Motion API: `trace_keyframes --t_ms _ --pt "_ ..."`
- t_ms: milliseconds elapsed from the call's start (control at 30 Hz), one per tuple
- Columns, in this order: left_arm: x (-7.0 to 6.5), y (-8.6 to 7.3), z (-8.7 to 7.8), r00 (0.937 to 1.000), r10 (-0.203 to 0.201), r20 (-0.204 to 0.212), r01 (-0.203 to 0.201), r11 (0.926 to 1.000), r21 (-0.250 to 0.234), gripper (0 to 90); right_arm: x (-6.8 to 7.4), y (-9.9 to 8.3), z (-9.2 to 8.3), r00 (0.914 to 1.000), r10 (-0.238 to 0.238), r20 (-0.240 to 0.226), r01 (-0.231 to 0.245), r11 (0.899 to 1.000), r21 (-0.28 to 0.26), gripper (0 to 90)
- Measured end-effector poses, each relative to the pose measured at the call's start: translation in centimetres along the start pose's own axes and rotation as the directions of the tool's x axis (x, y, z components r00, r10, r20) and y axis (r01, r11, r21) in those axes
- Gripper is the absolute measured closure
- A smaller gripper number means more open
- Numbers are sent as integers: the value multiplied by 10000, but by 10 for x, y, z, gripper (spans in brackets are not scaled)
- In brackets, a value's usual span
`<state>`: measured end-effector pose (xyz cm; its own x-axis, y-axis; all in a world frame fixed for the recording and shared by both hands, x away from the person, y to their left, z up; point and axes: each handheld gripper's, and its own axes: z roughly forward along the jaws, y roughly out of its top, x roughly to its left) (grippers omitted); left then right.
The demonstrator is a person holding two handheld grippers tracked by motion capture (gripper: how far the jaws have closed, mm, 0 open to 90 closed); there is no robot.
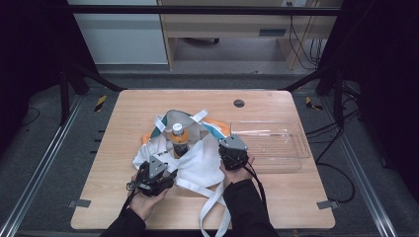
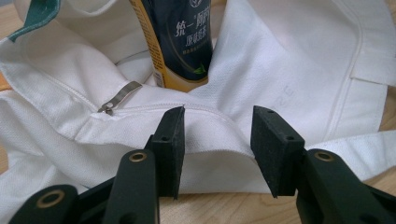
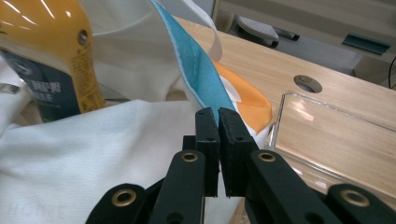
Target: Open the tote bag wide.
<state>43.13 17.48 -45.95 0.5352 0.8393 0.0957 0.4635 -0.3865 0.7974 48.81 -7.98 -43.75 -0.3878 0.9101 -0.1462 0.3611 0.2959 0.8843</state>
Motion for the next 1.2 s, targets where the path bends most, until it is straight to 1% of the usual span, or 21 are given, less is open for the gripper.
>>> trace_keyframes --t_ms 100,167,300,400,567,633,700,833,933,1033,1100,1133,1200 --pt "0 -1 0 9999 101 -15 -101 9999 -12 546 0 -4 4 10000 -30 81 29 9999 99 872" --pt "0 -2 0 9999 110 -11 -110 9999 8 547 0 -8 5 9998 94 147 -95 9999 55 873" --pt "1 -3 0 9999 118 3 -118 9999 66 550 -3 -15 10 9992 298 275 -304 9993 213 873" --pt "1 -3 1 10000 87 -2 -87 9999 80 553 -2 -17 13 9989 144 448 -163 9989 434 874" --pt "1 -4 1 9999 104 -20 -103 9999 99 556 0 -21 19 9988 19 481 -52 9976 691 877" --pt "2 -4 1 9999 120 -13 -120 9999 118 557 1 -24 21 9988 44 485 -83 9967 806 879" --pt "2 -4 1 9999 125 -11 -124 9998 129 557 2 -24 21 9982 -158 586 109 9965 825 878" --pt "2 -4 1 9999 117 18 -117 9999 57 552 1 -22 19 9992 13 403 -44 9971 759 869" --pt "3 -3 0 10000 41 84 -41 10000 -22 540 -1 -19 13 9997 160 186 -169 9988 456 826" --pt "4 -1 -4 9998 -20 196 25 9997 -260 515 -4 -15 5 9995 317 -74 -315 9994 165 786" --pt "5 1 -7 9994 -73 327 87 9991 -414 504 -7 -12 0 9985 414 -350 -417 9991 -88 767" --pt "5 1 -9 9993 -108 360 125 9988 -470 500 -8 -11 -3 9982 431 -418 -440 9988 -206 758" --pt "7 3 -14 9989 -171 435 200 9975 -675 493 -11 -10 -9 9965 543 -636 -567 9978 -354 732"
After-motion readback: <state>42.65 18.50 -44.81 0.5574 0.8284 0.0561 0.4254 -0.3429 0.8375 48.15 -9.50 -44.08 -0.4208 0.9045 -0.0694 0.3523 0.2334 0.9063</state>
